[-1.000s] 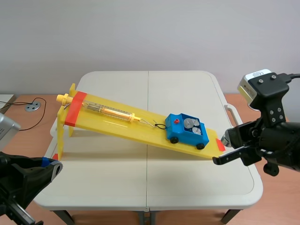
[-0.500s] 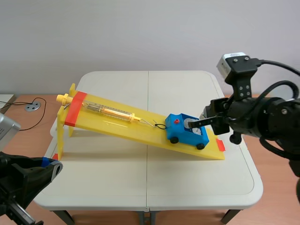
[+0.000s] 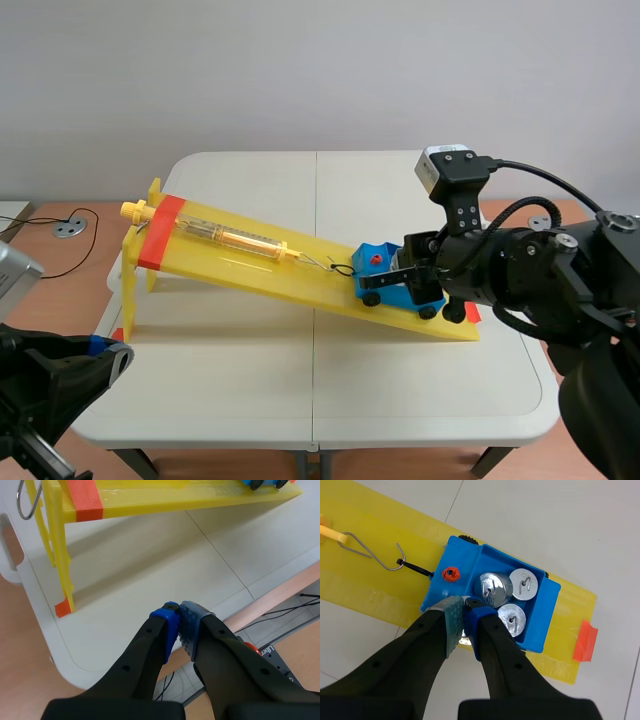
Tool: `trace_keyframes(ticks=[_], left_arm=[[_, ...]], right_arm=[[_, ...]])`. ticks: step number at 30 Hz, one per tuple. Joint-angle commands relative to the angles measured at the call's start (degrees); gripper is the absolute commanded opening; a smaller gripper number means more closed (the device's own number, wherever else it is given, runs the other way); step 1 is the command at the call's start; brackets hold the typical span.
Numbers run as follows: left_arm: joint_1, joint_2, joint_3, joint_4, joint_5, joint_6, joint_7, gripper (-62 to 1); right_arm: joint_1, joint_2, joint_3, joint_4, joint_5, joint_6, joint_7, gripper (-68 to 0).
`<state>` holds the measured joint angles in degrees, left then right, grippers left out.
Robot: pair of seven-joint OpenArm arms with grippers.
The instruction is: Place the four metal weights on the blue cart on the ramp.
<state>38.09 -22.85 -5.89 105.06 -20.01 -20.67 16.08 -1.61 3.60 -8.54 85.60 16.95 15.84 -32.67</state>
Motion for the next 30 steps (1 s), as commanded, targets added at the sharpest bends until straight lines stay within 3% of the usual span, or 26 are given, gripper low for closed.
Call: trace_keyframes(ticks=[1, 5, 7, 19, 25, 30], left_arm=[[-1.14, 1.25, -0.87, 2.56, -4.26, -1.60, -5.51, -56.9], [-1.14, 1.25, -0.87, 2.56, -4.26, -1.60, -5.49, -56.9], [-1.11, 1.25, -0.87, 2.56, -4.26, -1.60, -5.49, -56.9], [-1.14, 1.25, -0.87, 2.56, -4.26, -1.60, -5.51, -56.9], [-1.14, 1.25, -0.87, 2.56, -4.26, -1.60, -5.51, -56.9], [-1.14, 1.25, -0.87, 2.56, -4.26, -1.60, -5.51, -56.9]], right_arm=[[6.29, 0.50, 0.52, 2.38, 1.25, 0.04, 7.72, -66.9], [8.15, 0.50, 0.52, 0.15, 1.25, -0.15, 8.17, -66.8], [8.72, 0.50, 0.52, -0.61, 0.79, -1.49, 8.52, -66.9], [8.90, 0.55, 0.52, -0.83, -0.24, -1.22, 7.04, -66.8], [8.90, 0.70, 0.66, -0.81, -0.24, -1.16, 6.88, -52.3], [8.90, 0.74, 0.83, -0.63, -0.17, 0.42, 6.60, -46.9]])
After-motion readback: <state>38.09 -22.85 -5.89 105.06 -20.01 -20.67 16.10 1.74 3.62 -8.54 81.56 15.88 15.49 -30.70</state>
